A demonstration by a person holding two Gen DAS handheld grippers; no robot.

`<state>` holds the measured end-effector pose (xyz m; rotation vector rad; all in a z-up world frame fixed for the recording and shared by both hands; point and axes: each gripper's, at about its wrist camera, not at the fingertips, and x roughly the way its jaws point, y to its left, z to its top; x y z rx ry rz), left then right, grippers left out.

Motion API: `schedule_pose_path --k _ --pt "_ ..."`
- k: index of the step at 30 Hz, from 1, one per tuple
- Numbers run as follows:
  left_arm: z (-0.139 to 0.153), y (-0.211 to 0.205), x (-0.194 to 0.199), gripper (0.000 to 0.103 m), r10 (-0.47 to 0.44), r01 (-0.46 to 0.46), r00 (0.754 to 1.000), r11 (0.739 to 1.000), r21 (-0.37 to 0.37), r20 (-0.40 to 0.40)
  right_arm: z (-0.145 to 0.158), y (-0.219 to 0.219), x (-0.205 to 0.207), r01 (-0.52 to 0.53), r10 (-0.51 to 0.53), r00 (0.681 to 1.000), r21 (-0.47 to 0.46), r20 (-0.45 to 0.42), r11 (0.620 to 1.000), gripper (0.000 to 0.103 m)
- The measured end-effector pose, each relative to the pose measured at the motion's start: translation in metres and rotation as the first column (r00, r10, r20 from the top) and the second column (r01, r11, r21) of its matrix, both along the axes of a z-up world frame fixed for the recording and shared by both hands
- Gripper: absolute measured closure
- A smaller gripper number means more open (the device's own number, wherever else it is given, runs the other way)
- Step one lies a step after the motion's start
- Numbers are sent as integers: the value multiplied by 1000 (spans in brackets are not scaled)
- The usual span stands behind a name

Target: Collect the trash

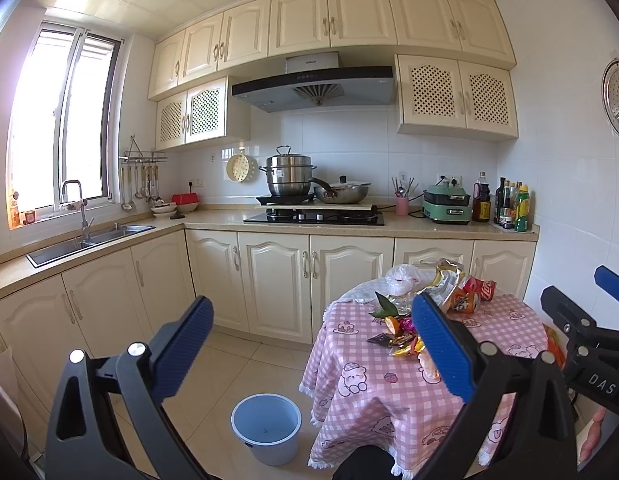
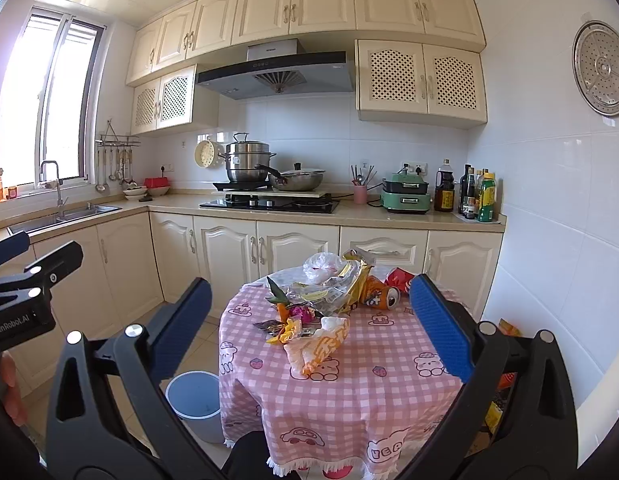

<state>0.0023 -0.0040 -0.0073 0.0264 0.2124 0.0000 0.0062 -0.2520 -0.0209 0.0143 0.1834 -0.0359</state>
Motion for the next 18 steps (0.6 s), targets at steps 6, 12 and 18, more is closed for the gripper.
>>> schedule_pose_path --k 6,12,18 --pt "0 0 1 6 -1 1 1000 1000 2 -3 0 -1 0 -1 1 1000 -1 -1 1000 6" --pt "-1 0 3 6 -2 2 1000 1000 4 -6 0 -2 1 2 -2 1000 -2 -3 1000 6" --pt "-3 -1 3 6 -3 3 1000 1000 6 -7 0 -2 1 1 -1 1000 0 -5 1000 6"
